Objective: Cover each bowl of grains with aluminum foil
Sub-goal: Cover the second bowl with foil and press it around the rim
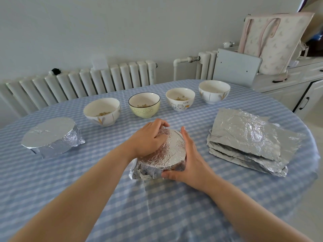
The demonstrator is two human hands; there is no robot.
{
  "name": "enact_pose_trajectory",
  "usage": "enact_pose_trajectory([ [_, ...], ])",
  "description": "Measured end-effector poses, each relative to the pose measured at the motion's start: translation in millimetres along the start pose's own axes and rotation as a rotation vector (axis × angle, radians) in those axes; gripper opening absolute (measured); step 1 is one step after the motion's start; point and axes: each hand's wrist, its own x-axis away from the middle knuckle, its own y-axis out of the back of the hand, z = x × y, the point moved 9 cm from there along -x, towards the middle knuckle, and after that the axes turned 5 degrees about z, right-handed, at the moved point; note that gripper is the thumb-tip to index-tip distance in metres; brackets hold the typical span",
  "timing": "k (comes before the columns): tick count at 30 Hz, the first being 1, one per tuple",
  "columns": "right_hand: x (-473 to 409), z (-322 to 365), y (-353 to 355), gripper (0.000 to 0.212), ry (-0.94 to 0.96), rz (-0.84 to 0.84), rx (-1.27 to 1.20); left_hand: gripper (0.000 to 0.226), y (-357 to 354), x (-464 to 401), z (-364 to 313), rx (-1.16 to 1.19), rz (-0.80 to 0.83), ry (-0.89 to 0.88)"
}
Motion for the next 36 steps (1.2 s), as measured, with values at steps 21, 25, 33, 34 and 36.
enact_pose_trajectory([
  [21,1.1,-6.6,2.5,0.127,-0.024,0.110,-0.185,0.079,-12.1,41.6,4.9,-0.230,-0.199,-0.025],
  [25,6.4,-12.8,15.5,0.112,-0.109,-0.102,-0.284,0.078,-12.7,42.2,5.2,-0.236,-0.188,-0.019],
  [33,8.1,-33.4,1.6,0.047,-0.289,-0.205,-0.542,0.077,-14.7,41.9,6.8,-0.221,-0.177,-0.019],
  [34,8.7,-35.1,1.9,0.048,-0.313,-0.194,-0.550,0.077,-14.7,42.0,7.0,-0.221,-0.178,-0.020],
  [36,9.8,-41.0,3.0,0.054,-0.382,-0.162,-0.528,0.076,-14.3,42.1,7.4,-0.222,-0.182,-0.019],
])
